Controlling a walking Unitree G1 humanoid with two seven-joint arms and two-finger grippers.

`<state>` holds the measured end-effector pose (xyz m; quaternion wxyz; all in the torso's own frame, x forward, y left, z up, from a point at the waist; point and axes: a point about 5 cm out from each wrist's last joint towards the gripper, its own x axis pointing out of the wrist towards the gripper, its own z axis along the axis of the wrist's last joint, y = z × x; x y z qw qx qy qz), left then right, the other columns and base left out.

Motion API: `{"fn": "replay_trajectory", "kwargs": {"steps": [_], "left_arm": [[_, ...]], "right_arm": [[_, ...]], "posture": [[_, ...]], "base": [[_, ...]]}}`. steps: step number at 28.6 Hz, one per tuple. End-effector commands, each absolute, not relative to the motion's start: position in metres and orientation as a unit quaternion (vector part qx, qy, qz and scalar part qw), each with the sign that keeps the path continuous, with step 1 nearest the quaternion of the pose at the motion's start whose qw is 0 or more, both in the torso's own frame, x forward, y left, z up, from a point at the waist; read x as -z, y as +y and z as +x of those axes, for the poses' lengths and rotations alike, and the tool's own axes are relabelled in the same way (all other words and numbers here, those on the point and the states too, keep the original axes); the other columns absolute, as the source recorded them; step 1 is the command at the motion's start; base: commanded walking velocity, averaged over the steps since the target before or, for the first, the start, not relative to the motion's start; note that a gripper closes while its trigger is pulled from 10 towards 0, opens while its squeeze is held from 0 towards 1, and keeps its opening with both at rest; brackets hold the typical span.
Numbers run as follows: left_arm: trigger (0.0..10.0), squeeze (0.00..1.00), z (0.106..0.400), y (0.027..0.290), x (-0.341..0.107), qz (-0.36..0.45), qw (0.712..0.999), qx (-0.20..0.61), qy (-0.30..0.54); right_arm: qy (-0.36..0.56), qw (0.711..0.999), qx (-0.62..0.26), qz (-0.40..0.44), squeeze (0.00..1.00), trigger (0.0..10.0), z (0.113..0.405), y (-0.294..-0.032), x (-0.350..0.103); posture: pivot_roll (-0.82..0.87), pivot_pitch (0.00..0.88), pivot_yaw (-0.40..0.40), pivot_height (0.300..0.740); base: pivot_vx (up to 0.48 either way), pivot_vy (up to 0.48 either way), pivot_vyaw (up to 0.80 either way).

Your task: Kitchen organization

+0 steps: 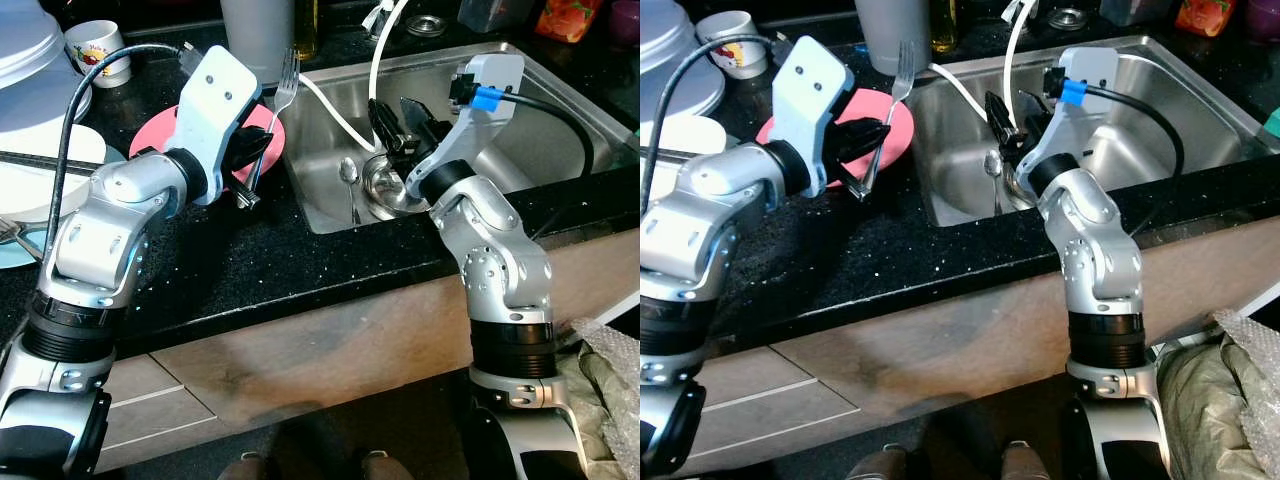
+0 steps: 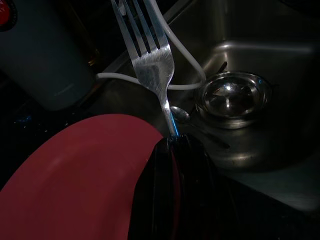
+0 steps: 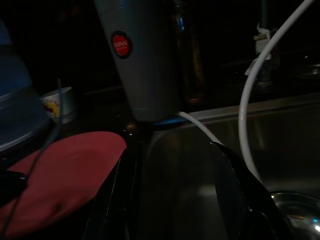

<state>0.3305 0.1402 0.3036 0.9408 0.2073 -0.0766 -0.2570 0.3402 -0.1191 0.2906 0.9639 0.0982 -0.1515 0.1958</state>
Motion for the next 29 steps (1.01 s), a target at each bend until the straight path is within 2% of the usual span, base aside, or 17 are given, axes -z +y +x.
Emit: {"fn": "replay_trajectory", "kwargs": {"steps": [1, 5, 6, 7, 8, 9, 10, 16, 17, 18, 20, 21, 23, 26, 29], "left_arm": [[10.0, 0.00, 0.329, 0.137, -0.301, 0.211, 0.939, 0.260, -0.081], [10.0, 0.00, 0.326, 0.136, -0.303, 0.203, 0.938, 0.266, -0.089], [10.0, 0.00, 0.324, 0.136, -0.304, 0.194, 0.938, 0.271, -0.094], [10.0, 0.00, 0.324, 0.136, -0.304, 0.194, 0.938, 0.271, -0.094], [10.0, 0.00, 0.324, 0.136, -0.304, 0.190, 0.938, 0.273, -0.095], [10.0, 0.00, 0.323, 0.135, -0.304, 0.186, 0.938, 0.277, -0.097], [10.0, 0.00, 0.322, 0.134, -0.305, 0.182, 0.936, 0.283, -0.100], [10.0, 0.00, 0.321, 0.130, -0.308, 0.162, 0.935, 0.296, -0.108], [10.0, 0.00, 0.321, 0.130, -0.307, 0.159, 0.936, 0.296, -0.108], [10.0, 0.00, 0.321, 0.129, -0.306, 0.154, 0.936, 0.298, -0.107], [10.0, 0.00, 0.321, 0.129, -0.306, 0.152, 0.936, 0.299, -0.106], [10.0, 0.00, 0.321, 0.127, -0.304, 0.154, 0.936, 0.300, -0.105], [10.0, 0.00, 0.322, 0.127, -0.303, 0.154, 0.936, 0.298, -0.103], [10.0, 0.00, 0.322, 0.126, -0.303, 0.151, 0.936, 0.302, -0.102], [10.0, 0.00, 0.319, 0.122, -0.303, 0.148, 0.931, 0.317, -0.102]], "right_arm": [[-0.148, 0.961, -0.206, 0.110, 0.00, 10.0, 0.337, -0.115, -0.291], [-0.143, 0.955, -0.212, 0.147, 0.00, 10.0, 0.334, -0.112, -0.293], [-0.140, 0.952, -0.215, 0.169, 0.56, 10.0, 0.332, -0.111, -0.293], [-0.140, 0.952, -0.215, 0.169, 0.56, 10.0, 0.332, -0.111, -0.293], [-0.140, 0.950, -0.216, 0.175, 0.63, 10.0, 0.331, -0.111, -0.294], [-0.138, 0.949, -0.217, 0.181, 0.85, 10.0, 0.330, -0.110, -0.293], [-0.135, 0.948, -0.219, 0.185, 1.00, 10.0, 0.330, -0.110, -0.293], [-0.123, 0.936, -0.239, 0.226, 1.00, 10.0, 0.327, -0.104, -0.299], [-0.114, 0.930, -0.248, 0.248, 0.47, 10.0, 0.326, -0.101, -0.299], [-0.101, 0.918, -0.264, 0.277, 0.00, 10.0, 0.325, -0.098, -0.300], [-0.092, 0.908, -0.277, 0.300, 0.00, 10.0, 0.324, -0.095, -0.301], [-0.076, 0.878, -0.310, 0.356, 0.00, 10.0, 0.320, -0.089, -0.305], [-0.065, 0.855, -0.327, 0.396, 0.00, 10.0, 0.319, -0.087, -0.308], [-0.058, 0.839, -0.346, 0.415, 0.00, 10.0, 0.317, -0.085, -0.310], [-0.050, 0.836, -0.359, 0.413, 0.00, 10.0, 0.316, -0.083, -0.310]], "posture": [[0.05, 0.235, 0.036, 0.740], [0.06, 0.264, 0.041, 0.740], [0.06, 0.274, 0.042, 0.740], [0.06, 0.274, 0.042, 0.740], [0.06, 0.275, 0.043, 0.740], [0.06, 0.279, 0.044, 0.740], [0.06, 0.280, 0.044, 0.740], [0.05, 0.265, 0.047, 0.740], [0.05, 0.259, 0.046, 0.740], [0.05, 0.255, 0.045, 0.740], [0.05, 0.253, 0.045, 0.740], [0.05, 0.243, 0.042, 0.740], [0.05, 0.243, 0.042, 0.740], [0.05, 0.240, 0.041, 0.740], [0.05, 0.240, 0.041, 0.740]], "base": [[0.000, 0.000, 0.00], [0.000, 0.000, 0.00], [0.000, 0.000, 0.00], [0.000, 0.000, 0.00], [0.000, 0.000, 0.00], [0.000, 0.000, 0.00], [0.000, 0.000, 0.00], [0.000, 0.000, 0.00], [0.000, 0.000, 0.00], [0.000, 0.000, 0.00], [0.000, 0.000, 0.00], [0.000, 0.000, 0.00], [0.000, 0.000, 0.00], [0.000, 0.000, 0.00], [0.000, 0.000, 0.00]]}}
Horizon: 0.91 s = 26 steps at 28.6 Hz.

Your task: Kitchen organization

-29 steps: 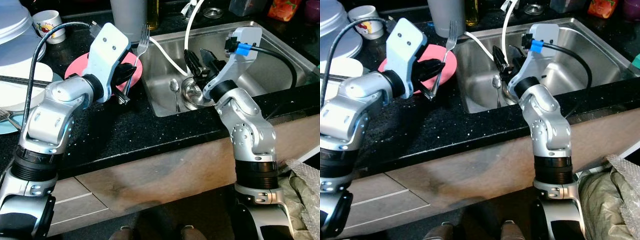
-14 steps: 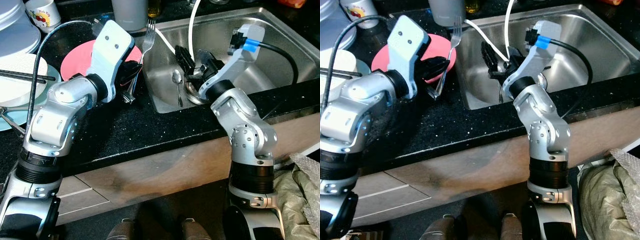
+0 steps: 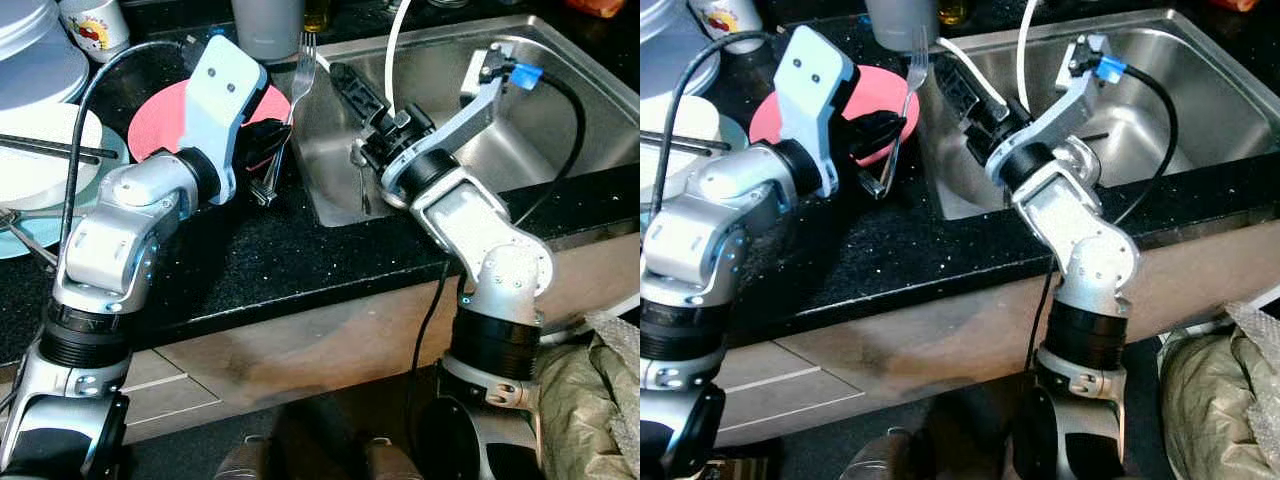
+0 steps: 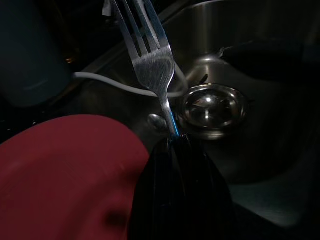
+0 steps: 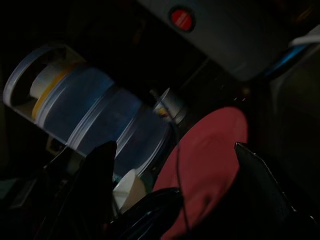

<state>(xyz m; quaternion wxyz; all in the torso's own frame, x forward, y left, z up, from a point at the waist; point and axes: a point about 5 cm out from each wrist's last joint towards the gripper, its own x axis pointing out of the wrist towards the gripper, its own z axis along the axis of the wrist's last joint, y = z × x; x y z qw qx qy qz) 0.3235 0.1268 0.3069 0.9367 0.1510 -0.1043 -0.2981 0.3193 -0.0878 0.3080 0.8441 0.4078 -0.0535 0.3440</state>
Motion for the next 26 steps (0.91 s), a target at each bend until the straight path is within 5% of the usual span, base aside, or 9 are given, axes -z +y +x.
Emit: {"fn": "replay_trajectory", "kwargs": {"steps": [1, 19, 21, 22, 23, 24, 26], "left_arm": [[10.0, 0.00, 0.315, 0.118, -0.302, 0.143, 0.926, 0.334, -0.101], [10.0, 0.00, 0.306, 0.105, -0.293, 0.138, 0.910, 0.382, -0.079], [10.0, 0.00, 0.305, 0.106, -0.293, 0.140, 0.910, 0.382, -0.080], [10.0, 0.00, 0.305, 0.106, -0.294, 0.140, 0.910, 0.381, -0.079], [10.0, 0.00, 0.305, 0.106, -0.294, 0.140, 0.910, 0.381, -0.079], [10.0, 0.00, 0.305, 0.106, -0.294, 0.141, 0.910, 0.381, -0.079], [10.0, 0.00, 0.305, 0.106, -0.294, 0.142, 0.910, 0.382, -0.079]], "right_arm": [[-0.042, 0.843, -0.353, 0.404, 0.00, 10.0, 0.316, -0.082, -0.308], [-0.022, 0.878, -0.343, 0.332, 0.00, 10.0, 0.316, -0.080, -0.305], [-0.031, 0.881, -0.333, 0.334, 0.00, 9.4, 0.318, -0.082, -0.307], [-0.034, 0.883, -0.327, 0.335, 0.00, 1.4, 0.319, -0.083, -0.308], [-0.034, 0.883, -0.327, 0.335, 0.00, 1.4, 0.319, -0.083, -0.308], [-0.036, 0.885, -0.323, 0.334, 0.00, 0.0, 0.320, -0.085, -0.308], [-0.037, 0.887, -0.319, 0.333, 0.00, 0.0, 0.320, -0.085, -0.308]], "posture": [[0.05, 0.239, 0.041, 0.740], [0.04, 0.213, 0.035, 0.740], [0.04, 0.211, 0.035, 0.740], [0.04, 0.211, 0.035, 0.740], [0.04, 0.211, 0.035, 0.740], [0.04, 0.208, 0.034, 0.740], [0.04, 0.206, 0.034, 0.740]], "base": [[0.000, 0.000, 0.00], [0.000, 0.000, 0.00], [0.000, 0.000, 0.00], [0.000, 0.000, 0.00], [0.000, 0.000, 0.00], [0.000, 0.000, 0.00], [0.000, 0.000, 0.00]]}}
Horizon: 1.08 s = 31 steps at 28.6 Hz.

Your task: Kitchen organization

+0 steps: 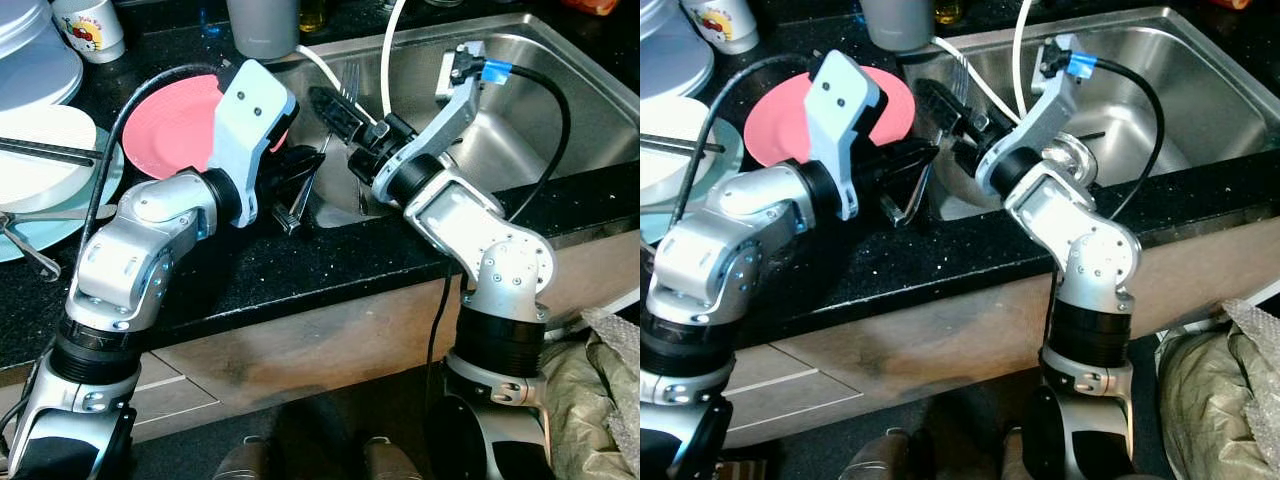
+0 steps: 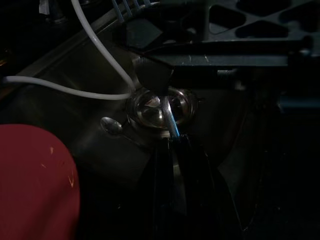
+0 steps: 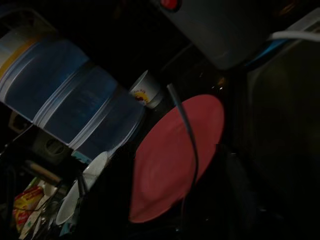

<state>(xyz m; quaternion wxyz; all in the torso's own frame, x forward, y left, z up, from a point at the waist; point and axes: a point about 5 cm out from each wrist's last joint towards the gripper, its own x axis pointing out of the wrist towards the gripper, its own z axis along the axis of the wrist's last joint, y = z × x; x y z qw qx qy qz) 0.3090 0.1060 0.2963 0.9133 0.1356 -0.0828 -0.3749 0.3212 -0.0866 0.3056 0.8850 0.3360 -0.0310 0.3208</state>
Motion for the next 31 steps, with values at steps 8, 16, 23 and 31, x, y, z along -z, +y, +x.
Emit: {"fn": "replay_trajectory", "kwargs": {"steps": [8, 16, 23, 31], "left_arm": [[10.0, 0.00, 0.3043, 0.1058, -0.2930, 0.151, 0.906, 0.387, -0.079], [10.0, 0.00, 0.3040, 0.1062, -0.2914, 0.158, 0.905, 0.388, -0.076], [10.0, 0.00, 0.3050, 0.1079, -0.2924, 0.151, 0.908, 0.383, -0.073], [10.0, 1.00, 0.3063, 0.1085, -0.2932, 0.147, 0.910, 0.382, -0.068]], "right_arm": [[-0.045, 0.902, -0.312, 0.294, 0.00, 0.0, 0.3197, -0.0849, -0.3054], [-0.048, 0.904, -0.311, 0.290, 0.00, 0.0, 0.3199, -0.0852, -0.3051], [-0.056, 0.905, -0.304, 0.292, 0.00, 0.0, 0.3214, -0.0866, -0.3068], [-0.058, 0.907, -0.298, 0.292, 0.00, 0.0, 0.3228, -0.0882, -0.3069]], "posture": [[0.03, 0.193, 0.035, 0.740], [0.04, 0.196, 0.034, 0.740], [0.03, 0.197, 0.035, 0.740], [0.03, 0.200, 0.034, 0.740]], "base": [[0.000, 0.000, 0.00], [0.000, 0.000, 0.00], [0.000, 0.000, 0.00], [0.000, 0.000, 0.00]]}}
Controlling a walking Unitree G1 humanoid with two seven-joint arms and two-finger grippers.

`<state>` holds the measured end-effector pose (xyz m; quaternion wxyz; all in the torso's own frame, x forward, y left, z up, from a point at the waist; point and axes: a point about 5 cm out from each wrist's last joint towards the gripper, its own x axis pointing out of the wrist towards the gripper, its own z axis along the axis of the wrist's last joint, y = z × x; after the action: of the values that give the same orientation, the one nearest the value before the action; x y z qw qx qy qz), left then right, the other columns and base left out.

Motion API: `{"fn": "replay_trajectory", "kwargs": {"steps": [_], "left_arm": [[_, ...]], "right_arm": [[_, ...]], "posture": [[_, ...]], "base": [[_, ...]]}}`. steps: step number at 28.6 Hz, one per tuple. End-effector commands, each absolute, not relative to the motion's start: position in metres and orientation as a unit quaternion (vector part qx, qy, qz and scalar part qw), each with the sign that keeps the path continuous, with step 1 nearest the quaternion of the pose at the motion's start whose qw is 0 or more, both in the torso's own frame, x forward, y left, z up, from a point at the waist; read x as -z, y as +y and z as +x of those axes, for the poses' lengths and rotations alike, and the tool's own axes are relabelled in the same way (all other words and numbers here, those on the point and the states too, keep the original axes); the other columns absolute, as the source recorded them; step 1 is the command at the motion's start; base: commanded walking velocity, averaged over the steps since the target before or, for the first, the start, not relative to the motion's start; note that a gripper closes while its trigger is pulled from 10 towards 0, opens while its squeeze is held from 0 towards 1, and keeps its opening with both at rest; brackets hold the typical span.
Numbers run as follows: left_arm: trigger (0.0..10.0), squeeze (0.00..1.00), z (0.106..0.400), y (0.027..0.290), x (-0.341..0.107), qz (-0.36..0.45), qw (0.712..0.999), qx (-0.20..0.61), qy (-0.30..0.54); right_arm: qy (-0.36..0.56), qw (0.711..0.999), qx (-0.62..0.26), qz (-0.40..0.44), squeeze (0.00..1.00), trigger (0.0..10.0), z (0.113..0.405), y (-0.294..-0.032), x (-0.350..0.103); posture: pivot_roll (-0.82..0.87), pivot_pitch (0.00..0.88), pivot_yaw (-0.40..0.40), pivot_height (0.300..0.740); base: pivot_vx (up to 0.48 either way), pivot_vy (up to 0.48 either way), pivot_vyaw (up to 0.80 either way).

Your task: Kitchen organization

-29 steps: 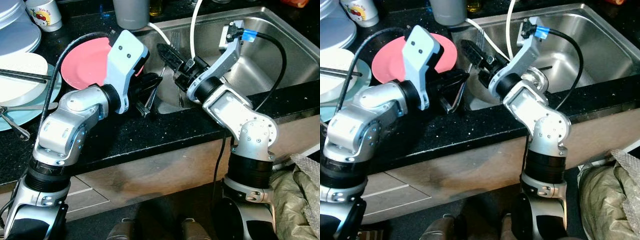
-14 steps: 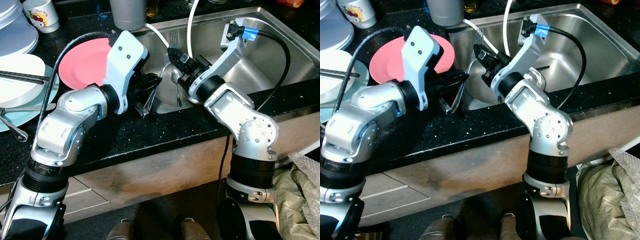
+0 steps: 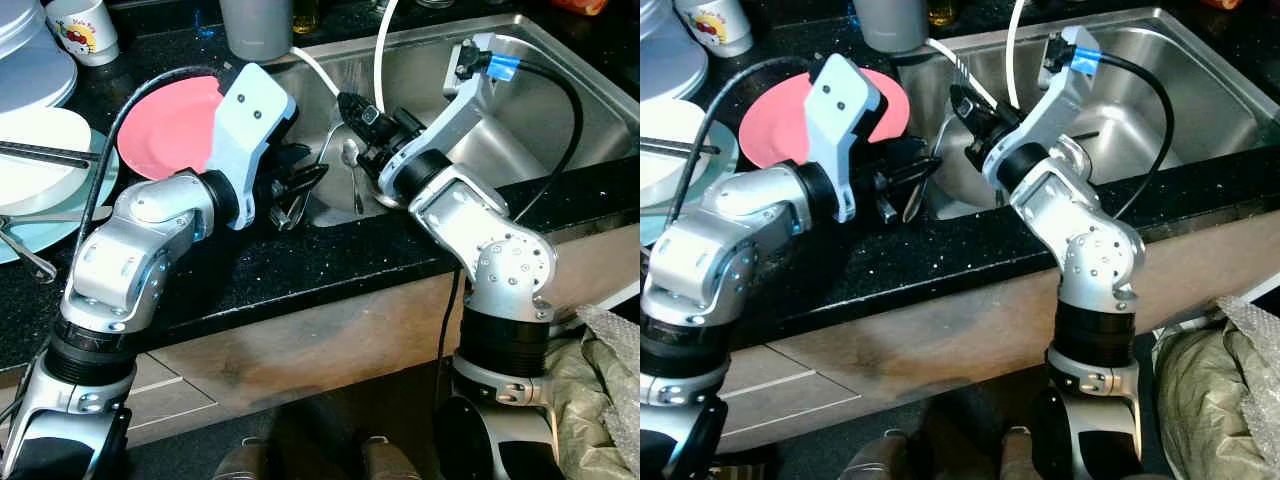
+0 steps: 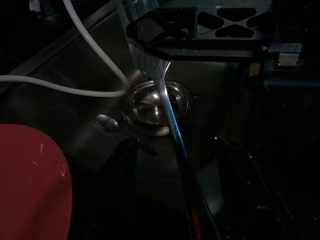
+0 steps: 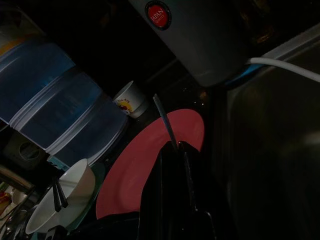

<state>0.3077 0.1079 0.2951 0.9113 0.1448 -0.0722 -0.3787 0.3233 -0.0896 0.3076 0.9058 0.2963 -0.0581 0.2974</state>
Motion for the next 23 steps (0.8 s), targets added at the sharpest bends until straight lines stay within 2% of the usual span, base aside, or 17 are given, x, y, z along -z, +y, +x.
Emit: {"fn": "replay_trajectory", "kwargs": {"steps": [1, 2, 3, 6, 10, 13, 14, 23], "left_arm": [[10.0, 0.25, 0.306, 0.109, -0.294, 0.148, 0.911, 0.379, -0.072], [10.0, 0.25, 0.306, 0.109, -0.294, 0.148, 0.911, 0.379, -0.072], [10.0, 0.00, 0.306, 0.109, -0.296, 0.150, 0.910, 0.377, -0.078], [10.0, 0.00, 0.306, 0.110, -0.297, 0.152, 0.910, 0.376, -0.083], [10.0, 0.00, 0.313, 0.119, -0.311, 0.146, 0.926, 0.324, -0.124], [10.0, 0.00, 0.319, 0.128, -0.323, 0.114, 0.941, 0.280, -0.152], [10.0, 0.00, 0.321, 0.137, -0.334, 0.082, 0.948, 0.256, -0.173], [10.0, 0.00, 0.318, 0.135, -0.335, 0.079, 0.941, 0.285, -0.166]], "right_arm": [[-0.058, 0.907, -0.297, 0.292, 0.00, 0.0, 0.323, -0.088, -0.307], [-0.058, 0.907, -0.297, 0.292, 0.00, 0.0, 0.323, -0.088, -0.307], [-0.063, 0.909, -0.291, 0.293, 0.00, 0.0, 0.324, -0.090, -0.308], [-0.070, 0.914, -0.282, 0.284, 0.00, 0.0, 0.326, -0.093, -0.309], [-0.077, 0.932, -0.272, 0.227, 0.00, 0.0, 0.330, -0.101, -0.310], [-0.081, 0.938, -0.266, 0.205, 0.00, 0.0, 0.332, -0.106, -0.311], [-0.086, 0.951, -0.249, 0.161, 0.00, 0.0, 0.337, -0.112, -0.310], [-0.109, 0.972, -0.194, 0.076, 0.00, 0.0, 0.348, -0.124, -0.306]], "posture": [[0.03, 0.200, 0.034, 0.740], [0.03, 0.200, 0.034, 0.740], [0.03, 0.200, 0.034, 0.740], [0.03, 0.202, 0.034, 0.740], [0.03, 0.207, 0.034, 0.740], [0.03, 0.208, 0.034, 0.740], [0.03, 0.209, 0.033, 0.740], [0.04, 0.210, 0.036, 0.740]], "base": [[0.000, 0.000, 0.00], [0.000, 0.000, 0.00], [0.000, 0.000, 0.00], [0.000, 0.000, 0.00], [0.000, 0.000, 0.00], [0.000, 0.000, 0.00], [0.000, 0.000, 0.00], [0.000, 0.000, 0.00]]}}
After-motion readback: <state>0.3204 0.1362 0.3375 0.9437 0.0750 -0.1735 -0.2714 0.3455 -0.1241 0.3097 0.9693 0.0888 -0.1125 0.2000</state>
